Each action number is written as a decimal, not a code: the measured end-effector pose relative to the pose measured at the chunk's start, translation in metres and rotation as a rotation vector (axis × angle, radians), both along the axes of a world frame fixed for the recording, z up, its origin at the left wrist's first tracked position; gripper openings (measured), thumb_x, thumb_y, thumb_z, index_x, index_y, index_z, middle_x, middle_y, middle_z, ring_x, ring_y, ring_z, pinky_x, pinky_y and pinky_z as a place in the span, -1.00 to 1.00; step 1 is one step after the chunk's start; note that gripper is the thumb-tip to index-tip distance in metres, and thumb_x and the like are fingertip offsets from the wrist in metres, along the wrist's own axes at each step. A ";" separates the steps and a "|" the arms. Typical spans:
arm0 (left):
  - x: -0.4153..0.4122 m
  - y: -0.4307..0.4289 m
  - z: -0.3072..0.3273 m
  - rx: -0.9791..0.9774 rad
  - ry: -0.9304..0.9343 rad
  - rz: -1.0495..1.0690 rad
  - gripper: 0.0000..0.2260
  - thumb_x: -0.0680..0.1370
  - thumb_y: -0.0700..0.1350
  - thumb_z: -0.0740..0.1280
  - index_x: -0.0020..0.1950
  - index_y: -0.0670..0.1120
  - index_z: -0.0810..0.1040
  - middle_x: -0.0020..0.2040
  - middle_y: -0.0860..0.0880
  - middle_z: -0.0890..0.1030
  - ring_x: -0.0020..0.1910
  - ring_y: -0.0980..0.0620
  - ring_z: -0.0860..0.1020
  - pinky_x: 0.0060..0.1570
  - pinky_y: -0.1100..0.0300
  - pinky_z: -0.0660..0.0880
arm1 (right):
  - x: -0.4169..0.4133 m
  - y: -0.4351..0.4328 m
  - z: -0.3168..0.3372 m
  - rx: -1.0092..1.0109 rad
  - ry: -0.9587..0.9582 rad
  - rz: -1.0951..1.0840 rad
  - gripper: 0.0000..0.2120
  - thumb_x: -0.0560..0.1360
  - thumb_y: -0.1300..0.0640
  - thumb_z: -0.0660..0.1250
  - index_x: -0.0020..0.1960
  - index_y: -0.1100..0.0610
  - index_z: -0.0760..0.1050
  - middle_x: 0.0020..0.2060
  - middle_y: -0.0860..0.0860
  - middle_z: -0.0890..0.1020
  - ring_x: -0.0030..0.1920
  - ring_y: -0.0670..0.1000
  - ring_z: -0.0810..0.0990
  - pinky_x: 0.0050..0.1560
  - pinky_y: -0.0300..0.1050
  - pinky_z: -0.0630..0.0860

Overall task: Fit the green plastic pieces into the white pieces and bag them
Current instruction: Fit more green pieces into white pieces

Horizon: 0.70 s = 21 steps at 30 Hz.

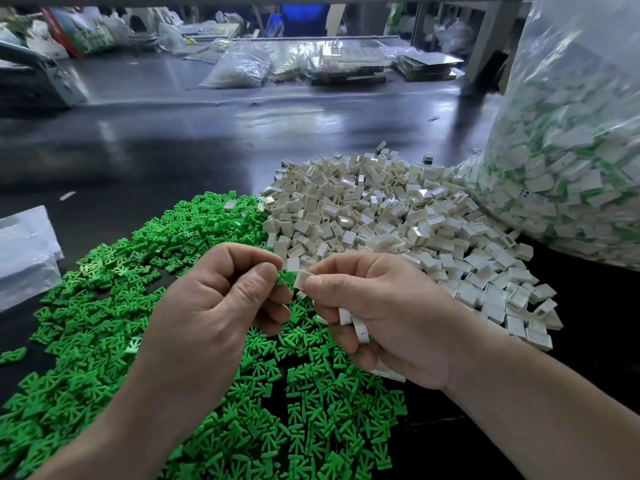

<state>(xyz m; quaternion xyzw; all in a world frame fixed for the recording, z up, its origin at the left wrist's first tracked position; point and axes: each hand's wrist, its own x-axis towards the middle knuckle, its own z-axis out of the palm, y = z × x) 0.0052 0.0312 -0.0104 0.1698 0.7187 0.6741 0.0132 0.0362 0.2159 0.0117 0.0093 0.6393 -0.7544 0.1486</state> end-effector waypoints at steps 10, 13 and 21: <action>0.005 0.002 0.003 -0.074 0.104 0.024 -0.89 0.51 -0.01 0.31 -0.04 0.08 0.62 -0.24 -0.06 0.68 -0.31 0.00 0.66 -0.34 0.24 0.58 | 0.000 0.001 -0.001 0.042 0.055 0.028 -0.84 0.56 0.09 0.41 -0.19 -0.02 0.65 -0.39 -0.05 0.53 -0.53 -0.09 0.43 -0.60 -0.27 0.35; 0.007 0.003 0.005 -0.043 0.083 0.018 -0.89 0.51 -0.02 0.32 -0.04 0.08 0.63 -0.25 -0.09 0.67 -0.32 -0.01 0.64 -0.36 0.22 0.56 | 0.001 0.002 -0.002 0.042 0.091 0.051 -0.88 0.54 0.07 0.41 -0.17 0.00 0.64 -0.38 -0.05 0.52 -0.53 -0.08 0.44 -0.59 -0.27 0.35; 0.008 0.006 0.009 0.498 -0.509 -0.506 -0.61 0.52 -0.01 0.41 0.27 -0.18 0.55 -0.26 -0.16 0.61 -0.37 -0.04 0.60 -0.43 0.18 0.55 | 0.002 0.004 0.001 -0.110 0.043 0.136 -0.75 0.48 0.09 0.35 0.05 0.22 0.63 -0.40 -0.03 0.52 -0.54 -0.11 0.41 -0.62 -0.33 0.31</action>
